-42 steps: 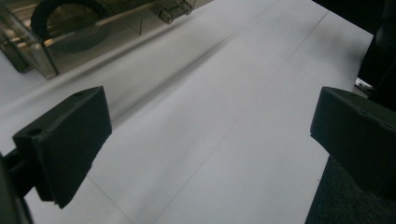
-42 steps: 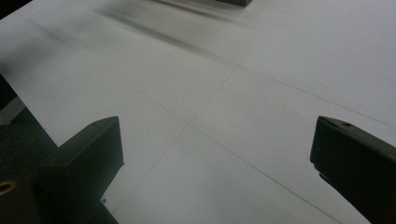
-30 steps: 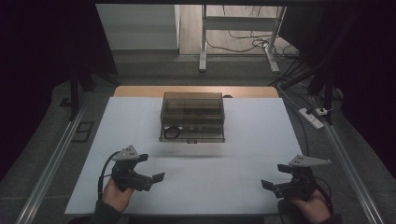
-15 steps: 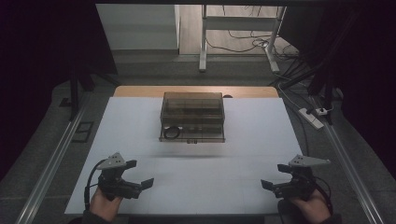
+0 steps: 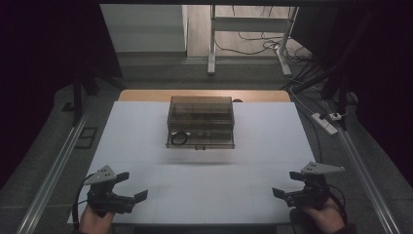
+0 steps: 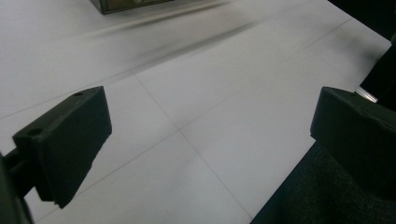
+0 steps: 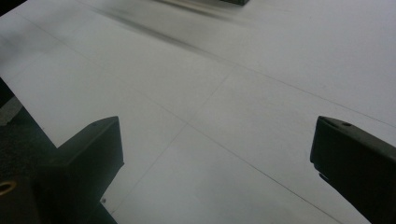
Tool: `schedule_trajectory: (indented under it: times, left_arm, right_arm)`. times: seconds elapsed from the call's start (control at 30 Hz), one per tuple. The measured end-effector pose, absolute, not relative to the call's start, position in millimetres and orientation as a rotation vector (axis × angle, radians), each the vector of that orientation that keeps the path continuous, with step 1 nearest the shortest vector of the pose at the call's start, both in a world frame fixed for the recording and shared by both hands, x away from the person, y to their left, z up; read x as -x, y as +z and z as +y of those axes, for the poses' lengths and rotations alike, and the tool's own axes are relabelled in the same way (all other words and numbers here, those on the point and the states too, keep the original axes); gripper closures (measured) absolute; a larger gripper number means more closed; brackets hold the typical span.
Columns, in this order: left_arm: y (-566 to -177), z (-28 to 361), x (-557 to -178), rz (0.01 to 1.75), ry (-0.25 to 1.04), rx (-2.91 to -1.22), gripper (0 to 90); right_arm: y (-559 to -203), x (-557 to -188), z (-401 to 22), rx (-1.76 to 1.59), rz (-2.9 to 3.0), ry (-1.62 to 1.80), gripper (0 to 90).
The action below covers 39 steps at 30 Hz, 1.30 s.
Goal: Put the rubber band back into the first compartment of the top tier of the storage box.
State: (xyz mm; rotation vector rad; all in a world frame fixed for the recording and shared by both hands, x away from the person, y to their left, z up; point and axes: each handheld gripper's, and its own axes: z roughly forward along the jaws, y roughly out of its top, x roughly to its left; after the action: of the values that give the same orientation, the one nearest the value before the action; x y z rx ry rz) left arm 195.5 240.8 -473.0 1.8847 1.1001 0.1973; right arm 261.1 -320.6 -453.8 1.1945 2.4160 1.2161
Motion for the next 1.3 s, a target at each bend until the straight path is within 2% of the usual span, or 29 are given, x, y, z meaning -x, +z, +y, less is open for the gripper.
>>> schedule_trajectory:
  times: [0.8, 1.3]
  left_arm:
    - [-478.0, 275.7, -169.4, 1.208, 0.307, -1.878, 0.0]
    - [-479.3, 281.7, -170.2, 1.235, 0.275, -1.876, 0.0]
  right_arm:
    - [-453.9, -260.1, -321.1, -1.201, 2.411, 1.210, 2.6]
    - [-453.9, -259.7, -322.4, -1.205, 2.407, 1.216, 2.6]
